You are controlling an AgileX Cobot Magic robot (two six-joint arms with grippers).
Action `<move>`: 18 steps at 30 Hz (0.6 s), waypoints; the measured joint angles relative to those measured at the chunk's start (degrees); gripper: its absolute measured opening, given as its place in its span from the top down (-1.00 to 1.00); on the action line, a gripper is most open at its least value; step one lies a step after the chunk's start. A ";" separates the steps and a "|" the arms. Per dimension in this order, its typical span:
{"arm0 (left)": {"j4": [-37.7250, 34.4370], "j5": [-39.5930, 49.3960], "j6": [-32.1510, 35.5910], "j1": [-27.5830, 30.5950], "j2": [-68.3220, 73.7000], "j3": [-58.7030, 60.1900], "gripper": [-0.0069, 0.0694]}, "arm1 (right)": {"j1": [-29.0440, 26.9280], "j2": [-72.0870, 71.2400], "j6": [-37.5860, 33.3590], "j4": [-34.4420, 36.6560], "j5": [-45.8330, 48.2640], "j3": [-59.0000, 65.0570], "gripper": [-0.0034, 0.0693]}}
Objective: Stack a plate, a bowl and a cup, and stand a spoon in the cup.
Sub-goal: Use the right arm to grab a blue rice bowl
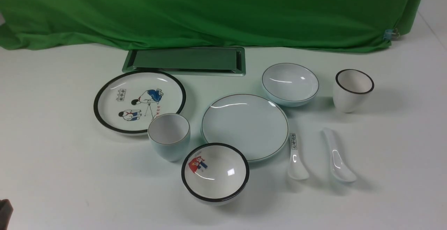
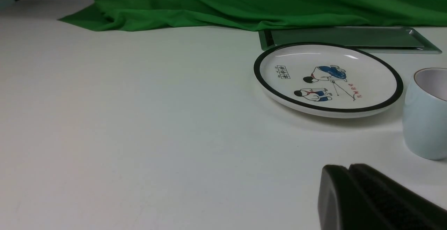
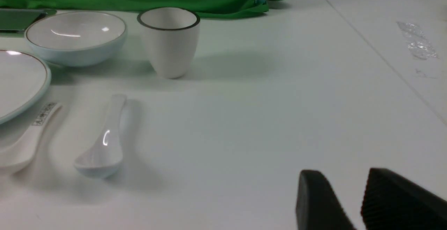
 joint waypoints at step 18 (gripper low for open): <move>-35.40 -13.13 -40.60 0.00 0.00 0.00 0.89 | 0.00 0.00 49.76 17.83 -0.56 0.00 0.24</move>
